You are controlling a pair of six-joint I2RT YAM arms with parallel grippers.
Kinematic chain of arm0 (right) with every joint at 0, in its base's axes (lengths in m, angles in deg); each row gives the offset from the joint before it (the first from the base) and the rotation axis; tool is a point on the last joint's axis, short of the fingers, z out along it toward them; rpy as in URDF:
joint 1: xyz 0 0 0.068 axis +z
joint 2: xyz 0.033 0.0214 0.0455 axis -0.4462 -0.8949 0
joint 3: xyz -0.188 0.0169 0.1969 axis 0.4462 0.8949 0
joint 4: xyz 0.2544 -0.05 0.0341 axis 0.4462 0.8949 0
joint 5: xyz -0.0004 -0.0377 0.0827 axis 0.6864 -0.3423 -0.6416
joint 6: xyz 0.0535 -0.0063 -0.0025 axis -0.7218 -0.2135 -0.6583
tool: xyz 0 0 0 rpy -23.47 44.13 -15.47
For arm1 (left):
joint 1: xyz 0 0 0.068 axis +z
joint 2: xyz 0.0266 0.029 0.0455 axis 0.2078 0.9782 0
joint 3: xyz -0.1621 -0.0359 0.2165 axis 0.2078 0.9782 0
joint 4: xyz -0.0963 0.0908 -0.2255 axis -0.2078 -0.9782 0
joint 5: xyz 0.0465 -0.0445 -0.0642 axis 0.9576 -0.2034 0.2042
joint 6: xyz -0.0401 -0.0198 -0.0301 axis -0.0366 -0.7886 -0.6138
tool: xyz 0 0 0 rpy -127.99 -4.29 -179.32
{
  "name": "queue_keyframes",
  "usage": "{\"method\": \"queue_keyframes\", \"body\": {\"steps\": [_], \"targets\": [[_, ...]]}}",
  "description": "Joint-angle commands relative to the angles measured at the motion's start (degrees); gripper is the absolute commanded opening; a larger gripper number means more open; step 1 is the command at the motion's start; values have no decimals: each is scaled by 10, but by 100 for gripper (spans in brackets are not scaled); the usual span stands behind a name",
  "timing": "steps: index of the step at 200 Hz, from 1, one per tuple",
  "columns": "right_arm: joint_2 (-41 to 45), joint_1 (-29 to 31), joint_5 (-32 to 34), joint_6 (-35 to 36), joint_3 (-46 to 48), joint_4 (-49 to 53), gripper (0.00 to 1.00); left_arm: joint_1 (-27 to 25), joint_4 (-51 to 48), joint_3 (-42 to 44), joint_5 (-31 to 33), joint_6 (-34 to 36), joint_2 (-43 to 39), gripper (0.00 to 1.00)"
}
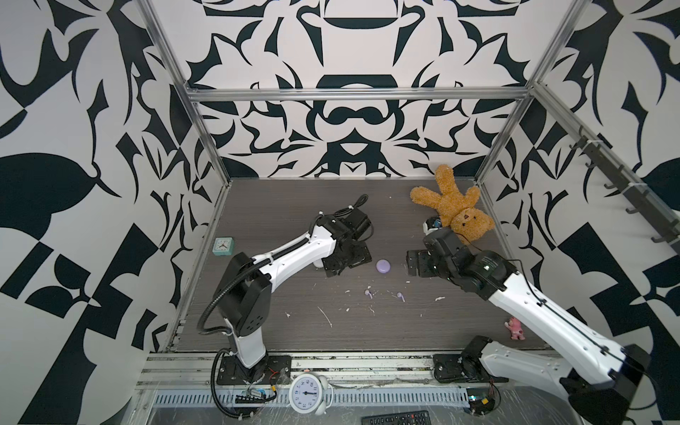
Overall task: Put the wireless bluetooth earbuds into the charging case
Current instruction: 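Lower the open left gripper around the lilac case and close it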
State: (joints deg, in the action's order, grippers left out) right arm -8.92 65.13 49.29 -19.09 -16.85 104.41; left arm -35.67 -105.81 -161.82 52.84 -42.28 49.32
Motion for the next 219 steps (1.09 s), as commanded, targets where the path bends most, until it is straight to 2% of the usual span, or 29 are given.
{"method": "queue_keyframes", "body": {"steps": [1, 36, 90, 138, 191, 196, 219], "targets": [[49, -2, 34, 7, 0, 32, 100, -23, -68, -69, 9, -73, 66, 99], [97, -2, 25, 23, 2, 36, 100, -41, -109, -199, -6, -104, 176, 99], [141, -2, 6, 15, 11, 26, 100, -44, -127, -290, 4, -129, 248, 97], [152, -2, -15, 16, 16, 22, 100, -47, -126, -340, -11, -113, 304, 92], [176, -2, -28, 13, 26, 10, 100, -44, -112, -346, -16, -93, 323, 86], [177, -2, -27, 13, 27, 10, 100, -44, -109, -348, -17, -91, 324, 82], [182, -3, -28, 12, 30, 8, 100, -42, -114, -372, -19, -82, 340, 82]]}}
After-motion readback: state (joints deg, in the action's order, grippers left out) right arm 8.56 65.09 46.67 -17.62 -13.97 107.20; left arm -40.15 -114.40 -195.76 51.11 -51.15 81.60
